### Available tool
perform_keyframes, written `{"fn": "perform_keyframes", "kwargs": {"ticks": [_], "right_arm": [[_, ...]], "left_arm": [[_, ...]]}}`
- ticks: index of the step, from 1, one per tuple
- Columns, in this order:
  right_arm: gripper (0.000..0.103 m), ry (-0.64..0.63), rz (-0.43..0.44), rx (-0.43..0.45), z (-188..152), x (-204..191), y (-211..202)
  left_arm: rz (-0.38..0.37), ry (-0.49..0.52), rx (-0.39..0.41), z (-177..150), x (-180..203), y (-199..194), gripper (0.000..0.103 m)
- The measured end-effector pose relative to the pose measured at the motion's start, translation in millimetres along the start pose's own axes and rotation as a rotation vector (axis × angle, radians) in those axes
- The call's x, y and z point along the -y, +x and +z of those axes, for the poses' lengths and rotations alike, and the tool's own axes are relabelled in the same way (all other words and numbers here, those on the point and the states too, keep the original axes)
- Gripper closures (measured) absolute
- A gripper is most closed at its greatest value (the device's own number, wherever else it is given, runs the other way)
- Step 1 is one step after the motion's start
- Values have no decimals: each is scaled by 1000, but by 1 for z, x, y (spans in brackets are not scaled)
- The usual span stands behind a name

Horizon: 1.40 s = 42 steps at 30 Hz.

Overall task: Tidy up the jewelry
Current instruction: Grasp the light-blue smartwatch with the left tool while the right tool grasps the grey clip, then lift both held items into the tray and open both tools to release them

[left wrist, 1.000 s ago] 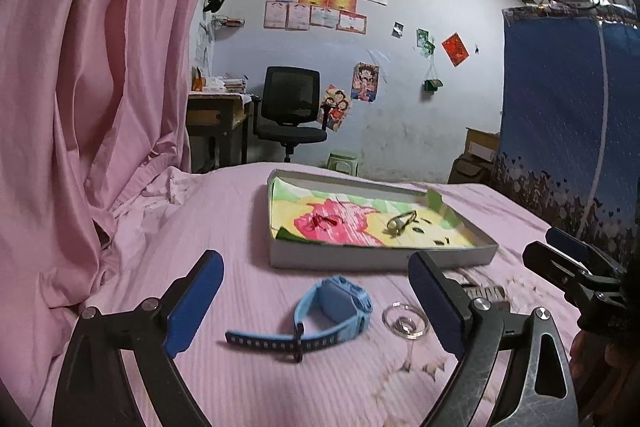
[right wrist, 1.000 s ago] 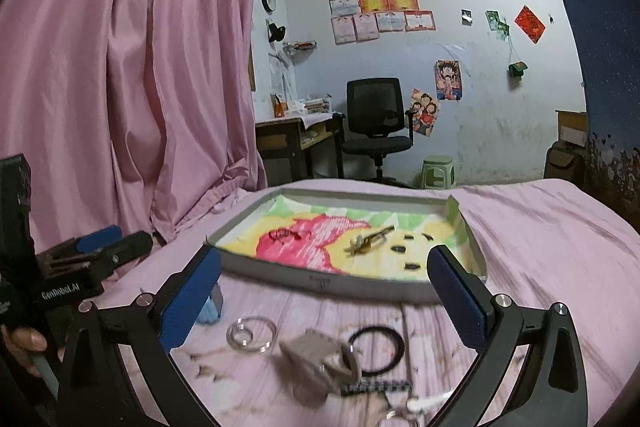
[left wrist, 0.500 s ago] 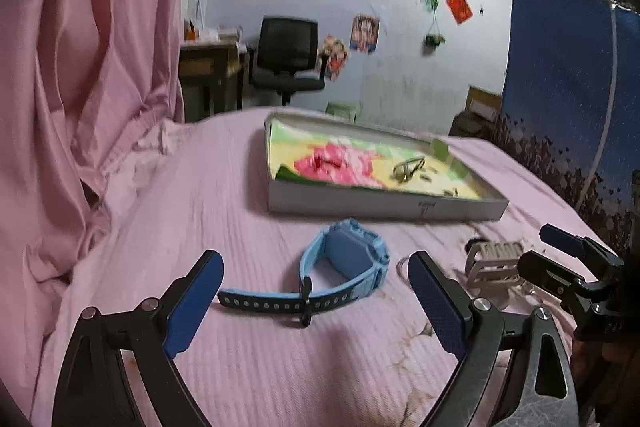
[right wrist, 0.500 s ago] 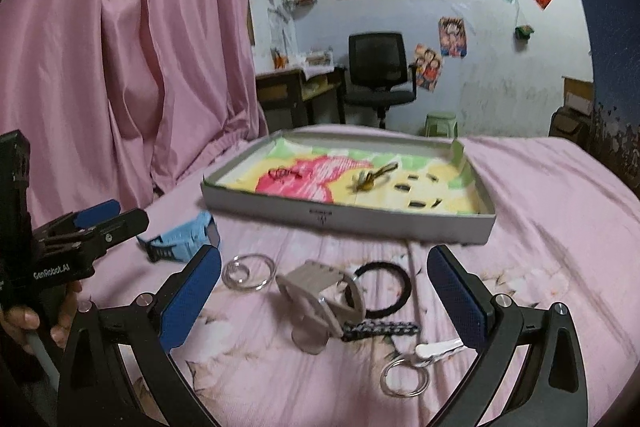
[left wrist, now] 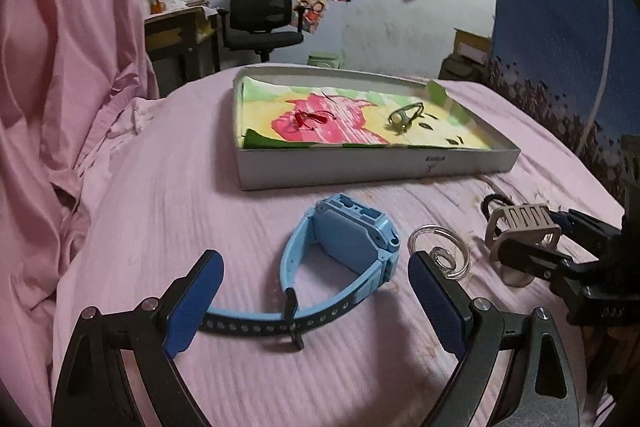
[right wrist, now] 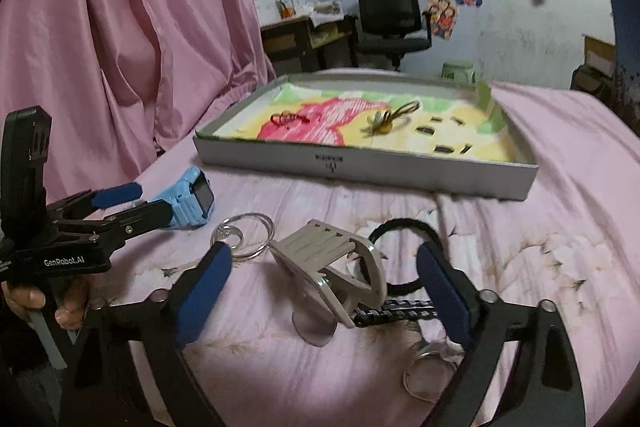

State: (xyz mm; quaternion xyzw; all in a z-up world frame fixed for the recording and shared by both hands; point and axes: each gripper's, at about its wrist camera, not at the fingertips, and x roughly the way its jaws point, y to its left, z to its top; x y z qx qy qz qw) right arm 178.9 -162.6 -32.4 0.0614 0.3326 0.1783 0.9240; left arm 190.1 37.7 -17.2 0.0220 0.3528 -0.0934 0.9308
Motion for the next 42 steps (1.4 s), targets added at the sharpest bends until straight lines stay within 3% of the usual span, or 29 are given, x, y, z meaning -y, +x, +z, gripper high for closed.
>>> {"fn": "perform_keyframes", "kwargs": {"ticks": [6,10,15,19,21,22,24,25,33,42], "right_arm": [[36,14,27,-42,0,2,11],[37,22,31,-61,-1,3,16],[52,15,33,-80,-1,2,20],[53,11,34,-75,-1,1,19],[53,11,34,-73,-1,1,18],[54,10,35,-73,-1,1,19],[77,9,38,-72,0,1,18],[80,10,37,-73,-1,2,18],[80,24,65,-30,-3,5,11],[80,0,68,105,-5,-1,-17]], "left_arm": [[-19,15,-38,6,-1,11,10],[-33,3,-56,10,-3,18,11],[-41,-8,-66,12,-4,23,22],[-66,1,-56,11,-1,22,36],[-90,15,-56,10,1,22,52],[-85,25,-55,10,4,22,52],[-77,35,-50,9,6,21,53],[-77,35,-48,9,6,21,54],[-63,-4,2,-2,6,3,55],[8,-15,146,-14,15,-33,55]]}}
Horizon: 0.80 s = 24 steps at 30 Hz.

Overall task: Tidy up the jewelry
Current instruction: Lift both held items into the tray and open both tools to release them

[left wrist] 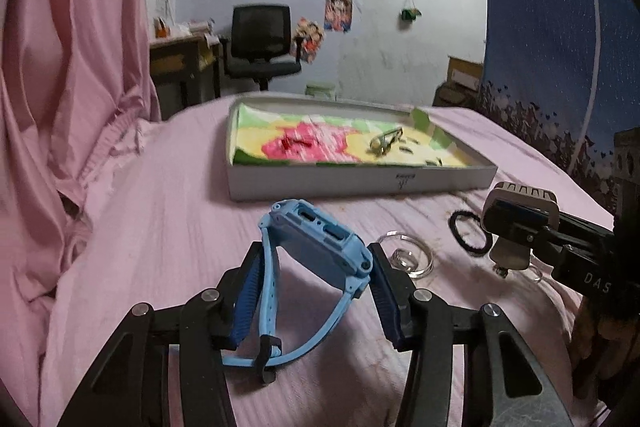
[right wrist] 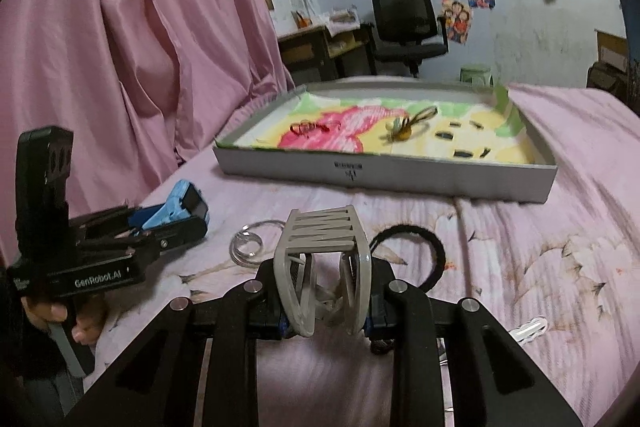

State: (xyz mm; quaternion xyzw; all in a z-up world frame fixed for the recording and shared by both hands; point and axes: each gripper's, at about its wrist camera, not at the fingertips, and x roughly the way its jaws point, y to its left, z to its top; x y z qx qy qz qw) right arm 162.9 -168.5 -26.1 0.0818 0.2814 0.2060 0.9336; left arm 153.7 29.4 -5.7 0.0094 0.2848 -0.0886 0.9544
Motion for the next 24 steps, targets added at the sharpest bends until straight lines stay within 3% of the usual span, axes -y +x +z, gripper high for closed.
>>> {"fn": "perform_keyframes", "kwargs": {"ticks": [7,13,16,21,24], "right_arm": [[80,-15,-26,89,10,-6,-17],[80,-15,-46,193,36,-10,-25],[80,-18,-60,238,52,-11,-22],[80,12,-61,237,66,-2,-5],[80,39,-57,224,62,3,1]], "left_arm": [[30,-22,110,23,6,-15,58],[60,-72,202,53,1,-10,75],[64,-83,186,62,0,2,77],[28,-112,89,53,-12,24,77],[-41,-153,55,47,-22,27,77]]}}
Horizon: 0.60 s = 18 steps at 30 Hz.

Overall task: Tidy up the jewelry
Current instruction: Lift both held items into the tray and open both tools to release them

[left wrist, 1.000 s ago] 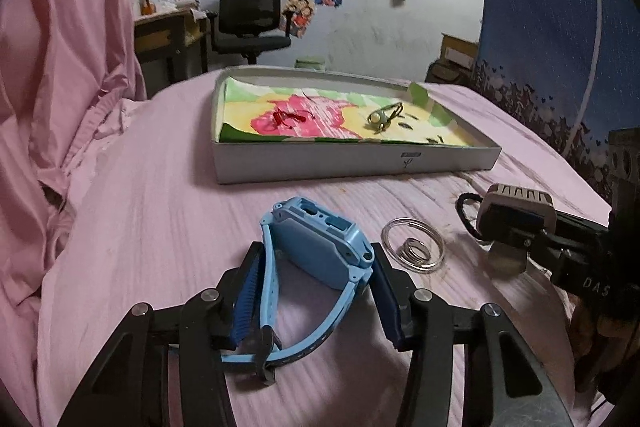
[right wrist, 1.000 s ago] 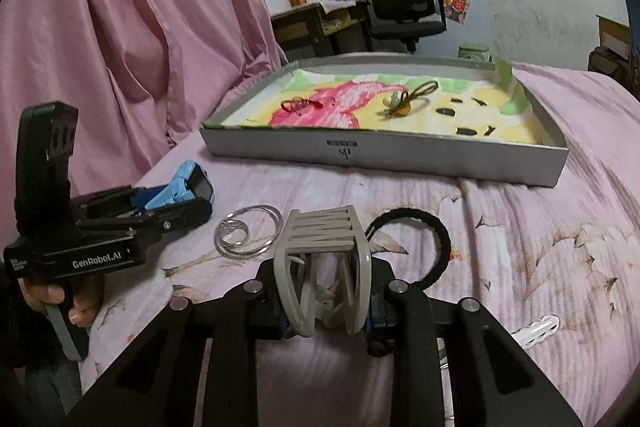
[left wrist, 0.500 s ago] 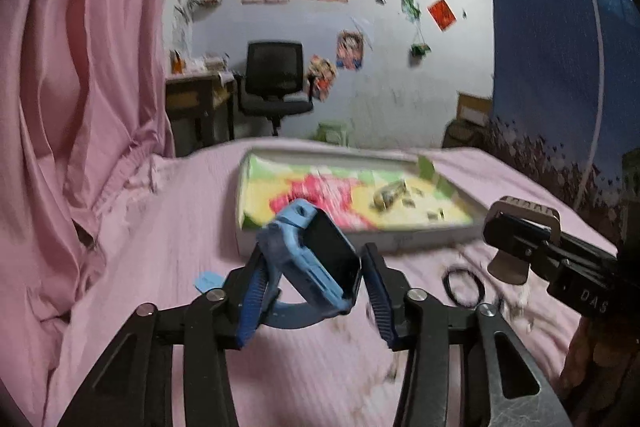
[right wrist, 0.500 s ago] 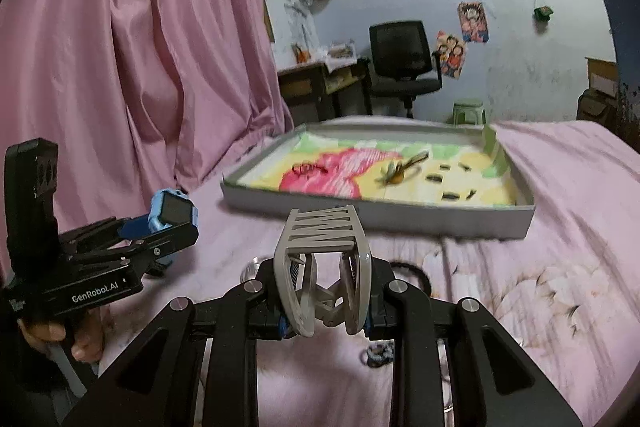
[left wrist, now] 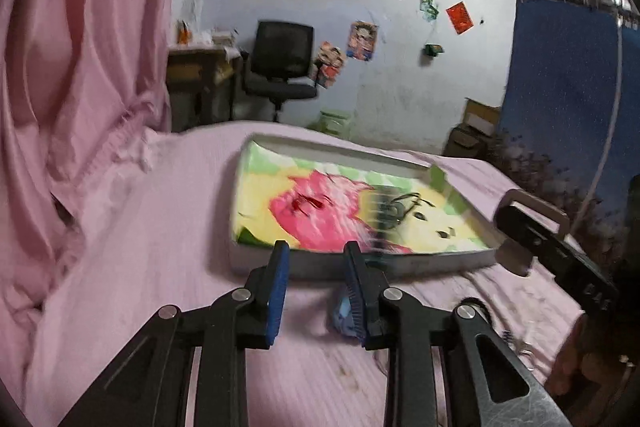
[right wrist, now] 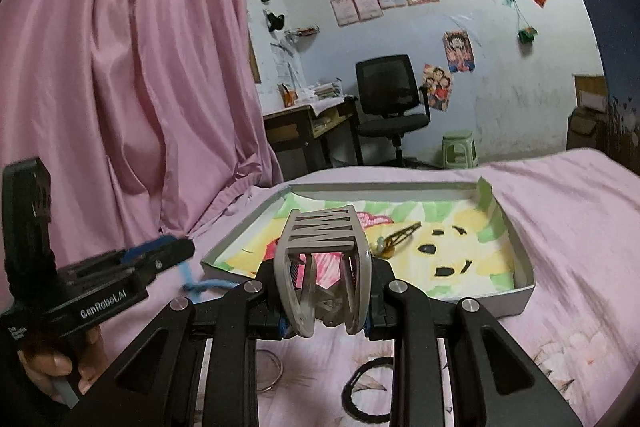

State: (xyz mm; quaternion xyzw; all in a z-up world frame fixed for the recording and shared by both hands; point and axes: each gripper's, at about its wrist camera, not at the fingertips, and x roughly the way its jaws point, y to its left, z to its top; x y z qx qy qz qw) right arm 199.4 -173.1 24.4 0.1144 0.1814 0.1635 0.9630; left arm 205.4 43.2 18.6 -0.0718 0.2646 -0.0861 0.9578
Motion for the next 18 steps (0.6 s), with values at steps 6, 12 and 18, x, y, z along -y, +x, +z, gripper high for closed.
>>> {"fn": "perform_keyframes", "kwargs": {"ticks": [6,12,18], "right_arm": [[80,-10,0,-15,-6,-6,3],[80,-3,-6,-39,-11,0,-2],[80,-1,-7,-53,-14,2,-1]], "left_arm": [[-89,2,-82,-7,2,12,63],[-91,88,-134,-11,23,25,54],[-102,103,-167,-9,28,33,64]]}}
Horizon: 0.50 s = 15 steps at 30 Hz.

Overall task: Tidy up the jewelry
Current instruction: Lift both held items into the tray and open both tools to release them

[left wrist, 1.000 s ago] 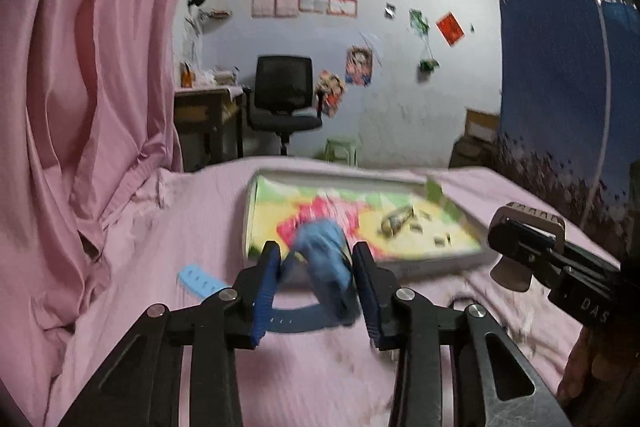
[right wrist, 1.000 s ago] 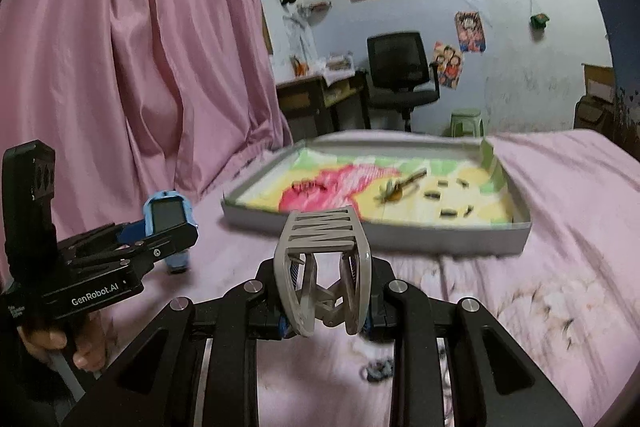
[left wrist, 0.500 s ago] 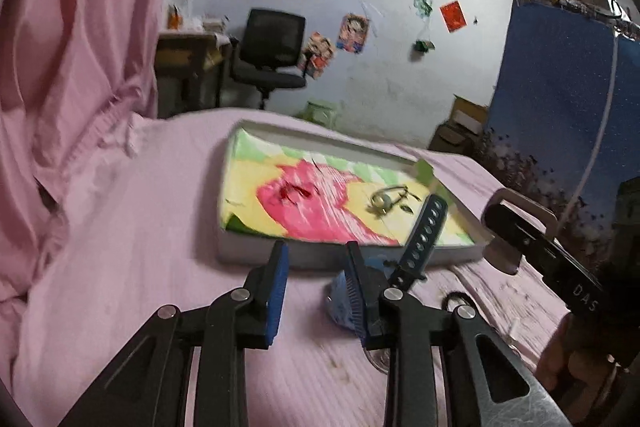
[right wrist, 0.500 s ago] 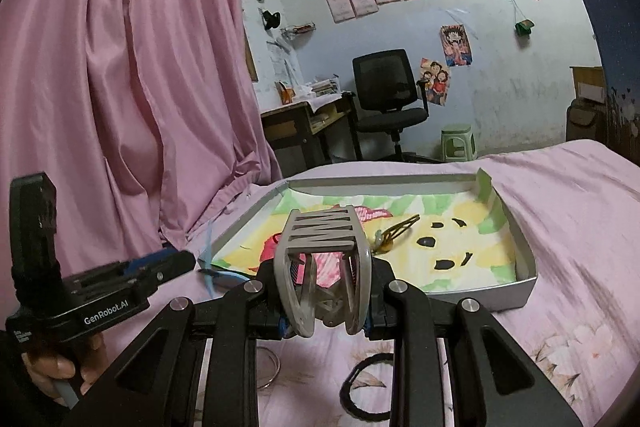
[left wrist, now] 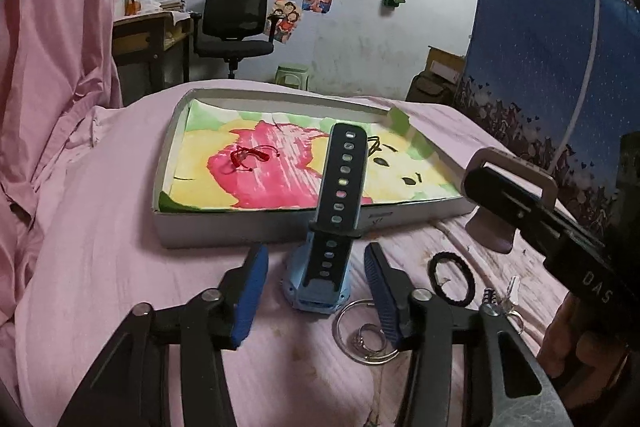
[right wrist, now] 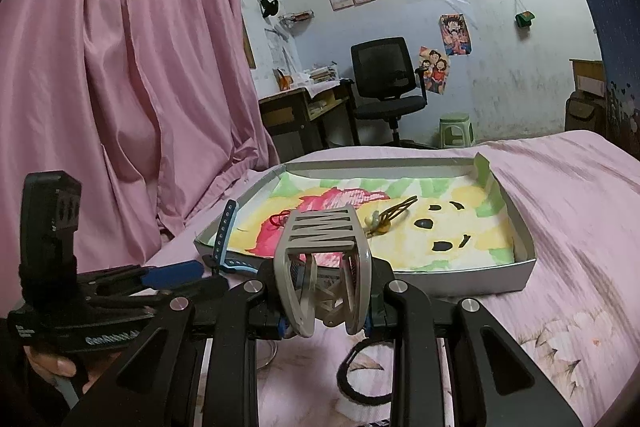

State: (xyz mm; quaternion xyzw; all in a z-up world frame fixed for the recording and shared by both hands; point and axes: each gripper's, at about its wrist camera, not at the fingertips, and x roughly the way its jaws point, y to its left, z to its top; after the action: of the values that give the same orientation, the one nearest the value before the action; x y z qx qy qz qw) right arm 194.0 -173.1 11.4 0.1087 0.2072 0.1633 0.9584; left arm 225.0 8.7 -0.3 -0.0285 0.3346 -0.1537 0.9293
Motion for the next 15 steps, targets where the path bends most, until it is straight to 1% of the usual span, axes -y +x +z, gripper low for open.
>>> {"fn": "perform_keyframes", "kwargs": {"ticks": [1,3,6,9,15], "right_arm": [[80,-2,0,-1,0,0,0],[80,-3,2,-3,0,1,0],[80,-3,3,-10,0,1,2],[80,-5,3,-15,1,0,4],[80,-10,7,-14,3,-1,6]], "left_arm": [[-5,-1,0,1,0,0,68],[-15,1,-3,2,-1,0,83],[-24,13,0,4,1,-1,84],[-27,21,20,7,2,-7,84],[-34,-7,102,28,-1,-25,84]]}}
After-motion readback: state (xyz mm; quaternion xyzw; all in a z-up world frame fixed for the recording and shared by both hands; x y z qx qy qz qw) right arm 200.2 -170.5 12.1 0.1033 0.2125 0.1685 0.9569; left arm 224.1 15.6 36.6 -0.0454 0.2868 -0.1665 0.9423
